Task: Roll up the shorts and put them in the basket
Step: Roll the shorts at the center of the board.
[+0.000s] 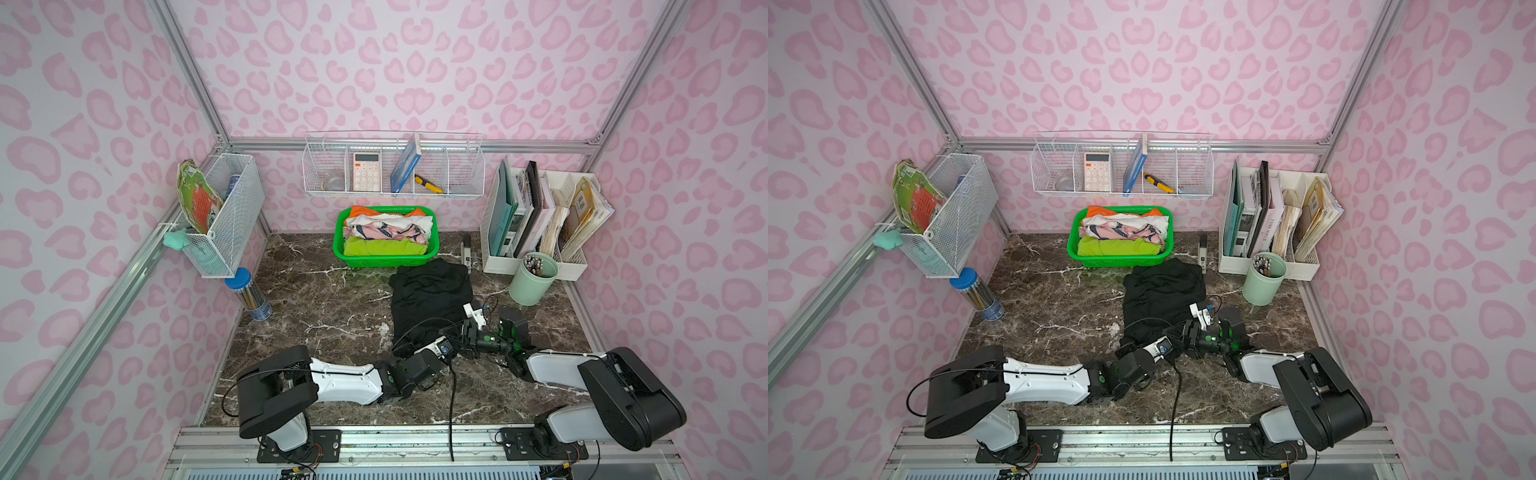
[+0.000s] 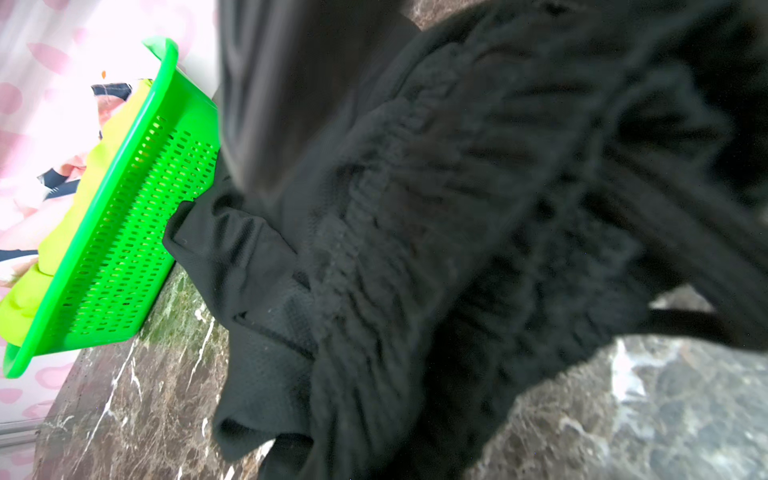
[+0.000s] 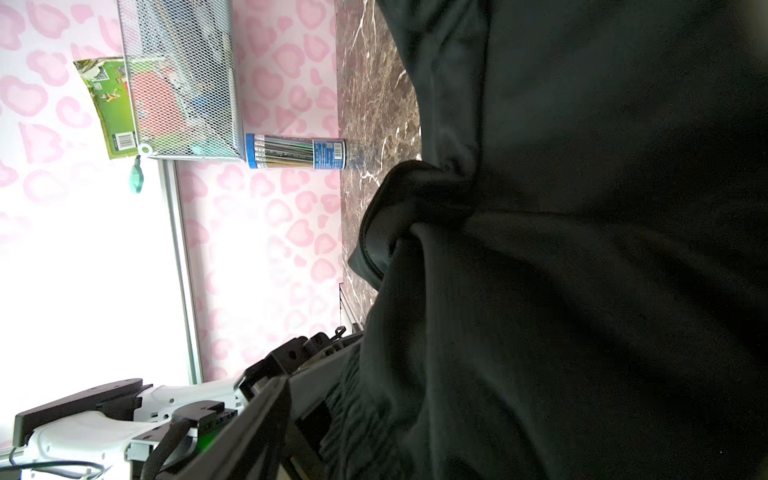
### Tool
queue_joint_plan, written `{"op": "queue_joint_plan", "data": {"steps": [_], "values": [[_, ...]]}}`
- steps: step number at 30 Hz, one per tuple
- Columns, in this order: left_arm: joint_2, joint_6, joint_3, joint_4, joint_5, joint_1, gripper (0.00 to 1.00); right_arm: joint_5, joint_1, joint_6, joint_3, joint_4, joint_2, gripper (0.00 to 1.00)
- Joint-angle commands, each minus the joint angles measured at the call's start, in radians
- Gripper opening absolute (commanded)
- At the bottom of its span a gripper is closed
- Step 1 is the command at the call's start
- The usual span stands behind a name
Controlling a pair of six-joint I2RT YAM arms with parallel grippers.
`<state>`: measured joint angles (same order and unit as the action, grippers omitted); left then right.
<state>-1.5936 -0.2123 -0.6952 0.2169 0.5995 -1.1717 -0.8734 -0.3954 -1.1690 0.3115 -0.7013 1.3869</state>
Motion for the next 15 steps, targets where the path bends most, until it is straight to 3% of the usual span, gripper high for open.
{"op": "queue_joint_plan", "data": {"steps": [1,8,15], "values": [[0.022,0.032,-0.016,-0.085,-0.032,0.005,0.0,0.027,0.026,0.099,0.007,0.168,-0.057,0.85],[0.098,0.065,-0.079,-0.312,-0.202,0.042,0.0,0.184,0.133,0.399,0.077,0.647,-0.231,0.91],[0.091,0.055,-0.194,-0.554,-0.448,0.08,0.0,0.432,0.161,0.607,0.168,0.865,-0.353,0.89]]}}
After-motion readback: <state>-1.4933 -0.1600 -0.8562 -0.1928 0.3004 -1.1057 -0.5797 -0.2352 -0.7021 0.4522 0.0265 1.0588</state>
